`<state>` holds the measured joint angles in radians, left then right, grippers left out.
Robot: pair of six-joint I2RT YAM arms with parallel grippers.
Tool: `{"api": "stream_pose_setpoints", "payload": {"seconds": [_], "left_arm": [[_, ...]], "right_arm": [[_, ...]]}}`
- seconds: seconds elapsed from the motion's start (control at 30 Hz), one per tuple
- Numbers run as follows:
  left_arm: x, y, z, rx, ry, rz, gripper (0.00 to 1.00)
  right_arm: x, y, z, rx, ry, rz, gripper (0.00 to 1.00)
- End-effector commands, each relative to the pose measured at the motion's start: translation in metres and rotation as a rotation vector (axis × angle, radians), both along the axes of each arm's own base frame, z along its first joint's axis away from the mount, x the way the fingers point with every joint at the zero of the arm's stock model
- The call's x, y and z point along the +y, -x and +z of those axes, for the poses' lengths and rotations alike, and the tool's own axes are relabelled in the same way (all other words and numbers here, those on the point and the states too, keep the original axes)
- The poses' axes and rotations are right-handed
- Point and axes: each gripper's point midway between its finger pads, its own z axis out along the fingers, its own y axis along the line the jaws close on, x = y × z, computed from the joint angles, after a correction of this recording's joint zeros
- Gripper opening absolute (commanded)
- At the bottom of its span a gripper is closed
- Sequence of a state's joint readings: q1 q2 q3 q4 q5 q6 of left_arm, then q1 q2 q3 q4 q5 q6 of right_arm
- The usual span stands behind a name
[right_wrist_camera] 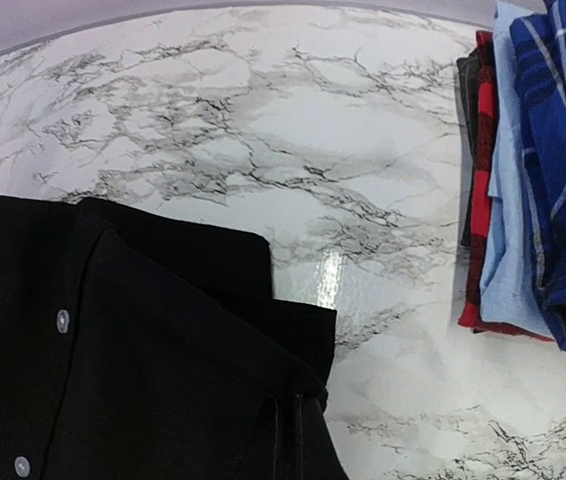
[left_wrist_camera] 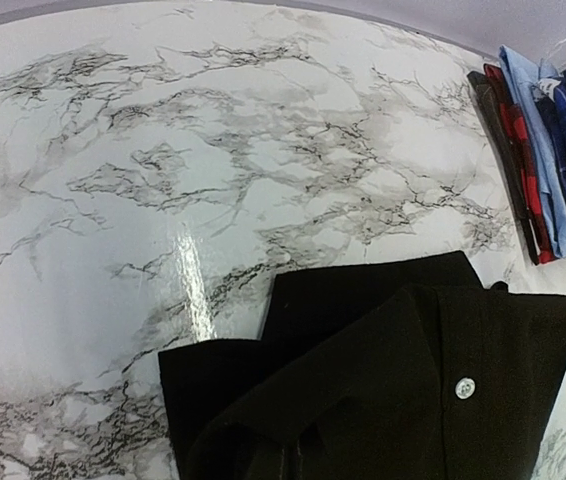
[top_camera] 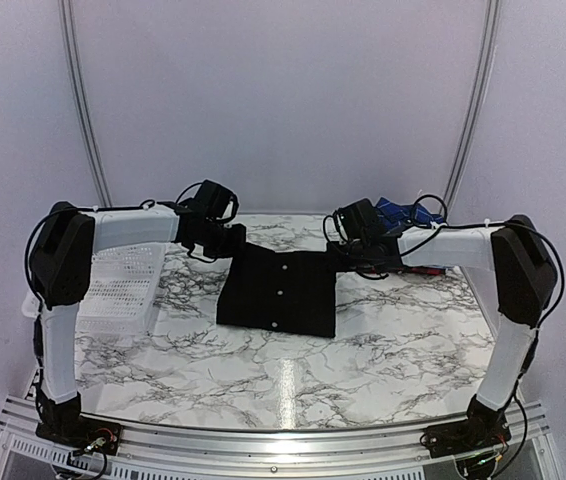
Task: Fold and stack the long sleeve shirts
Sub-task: Fold the 2/3-rectangle-folded shirt at the center of the board.
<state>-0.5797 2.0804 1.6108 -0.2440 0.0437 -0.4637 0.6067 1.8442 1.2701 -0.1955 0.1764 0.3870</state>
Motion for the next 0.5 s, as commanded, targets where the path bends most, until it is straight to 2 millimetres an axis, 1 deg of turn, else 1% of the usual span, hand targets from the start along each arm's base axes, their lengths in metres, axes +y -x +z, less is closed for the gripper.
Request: {"api": "stream_pose_setpoints", "payload": {"seconds": [0.0, 0.03, 0.07, 0.1, 0.13, 0.17, 0.2, 0.23, 0.27, 0.33, 0.37, 0.47], "left_arm": [[-0.003, -0.015, -0.012, 0.005, -0.02, 0.008, 0.08], [0.001, -0.017, -0.011, 0.003, -0.03, 0.019, 0.15], [0.004, -0.018, -0.008, -0.003, -0.037, 0.029, 0.27], [0.01, -0.019, -0.002, -0.011, -0.048, 0.045, 0.43], [0.016, -0.018, 0.005, -0.028, -0.064, 0.061, 0.54], [0.021, -0.016, 0.018, -0.049, -0.066, 0.07, 0.61], [0.024, -0.01, 0.024, -0.052, -0.064, 0.071, 0.66], [0.026, -0.004, 0.034, -0.06, -0.053, 0.069, 0.67], [0.029, 0.006, 0.033, -0.051, -0.056, 0.063, 0.67], [0.03, 0.026, 0.035, -0.036, -0.048, 0.048, 0.63], [0.026, 0.038, 0.037, -0.031, -0.037, 0.031, 0.6], [0.013, 0.074, 0.029, 0.003, -0.019, -0.02, 0.48]], "right_arm": [[-0.015, -0.009, -0.022, 0.03, 0.062, -0.023, 0.0], [-0.017, -0.01, -0.026, 0.046, 0.068, -0.02, 0.04], [-0.018, -0.012, -0.025, 0.054, 0.075, -0.017, 0.12], [-0.018, -0.013, -0.022, 0.055, 0.085, -0.01, 0.21], [-0.018, -0.014, -0.017, 0.05, 0.091, 0.0, 0.31], [-0.017, -0.014, -0.008, 0.039, 0.094, 0.011, 0.39], [-0.016, -0.013, -0.001, 0.031, 0.099, 0.019, 0.47], [-0.016, -0.011, 0.006, 0.021, 0.105, 0.024, 0.52], [-0.015, -0.008, 0.013, 0.012, 0.114, 0.03, 0.56], [-0.01, 0.001, 0.026, -0.001, 0.119, 0.037, 0.57], [-0.001, 0.009, 0.032, -0.009, 0.112, 0.055, 0.57], [0.033, 0.033, 0.044, -0.034, 0.088, 0.126, 0.56]]}}
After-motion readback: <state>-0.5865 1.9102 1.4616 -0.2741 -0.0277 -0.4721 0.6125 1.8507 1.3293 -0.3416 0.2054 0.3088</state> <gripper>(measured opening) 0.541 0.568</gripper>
